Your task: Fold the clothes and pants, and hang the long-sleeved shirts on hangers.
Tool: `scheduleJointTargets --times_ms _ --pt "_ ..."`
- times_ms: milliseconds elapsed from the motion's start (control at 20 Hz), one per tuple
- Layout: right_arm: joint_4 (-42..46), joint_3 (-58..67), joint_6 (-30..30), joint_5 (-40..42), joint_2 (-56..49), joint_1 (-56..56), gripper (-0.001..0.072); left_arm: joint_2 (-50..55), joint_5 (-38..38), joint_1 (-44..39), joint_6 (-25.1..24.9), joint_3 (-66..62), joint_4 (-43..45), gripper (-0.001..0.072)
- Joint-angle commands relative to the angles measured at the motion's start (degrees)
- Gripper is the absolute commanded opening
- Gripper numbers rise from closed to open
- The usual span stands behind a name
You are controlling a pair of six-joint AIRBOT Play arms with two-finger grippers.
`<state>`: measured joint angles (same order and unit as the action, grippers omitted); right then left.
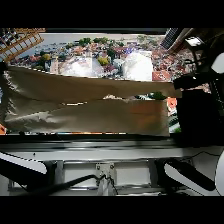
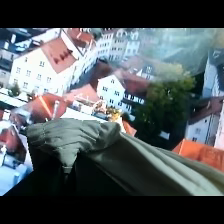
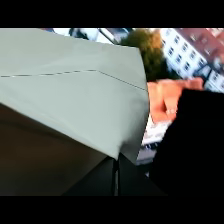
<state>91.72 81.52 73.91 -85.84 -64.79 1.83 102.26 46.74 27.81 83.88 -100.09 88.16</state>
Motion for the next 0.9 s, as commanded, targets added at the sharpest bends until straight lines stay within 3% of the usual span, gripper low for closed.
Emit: scheduleJointTargets --times_ms 0,200,600,850 --pt "3.4 0.0 0.6 -5.9 5.6 0.0 0.0015 -3.0 0.2 0.5 0.2 -0.1 0.1 0.0006" --pt "3.9 0.0 0.0 -4.9 6.8 0.0 0.0015 -7.5 4.0 0.8 0.1 -0.1 1.2 0.0006" --pt "4.6 0.0 -1.6 -3.8 6.8 0.0 0.0015 -18.5 17.1 3.0 1.6 0.0 13.0 0.0006" --pt "4.5 0.0 -2.6 -5.4 6.9 0.0 0.0013 -25.1 19.2 5.9 3.2 0.0 14.5 0.0006"
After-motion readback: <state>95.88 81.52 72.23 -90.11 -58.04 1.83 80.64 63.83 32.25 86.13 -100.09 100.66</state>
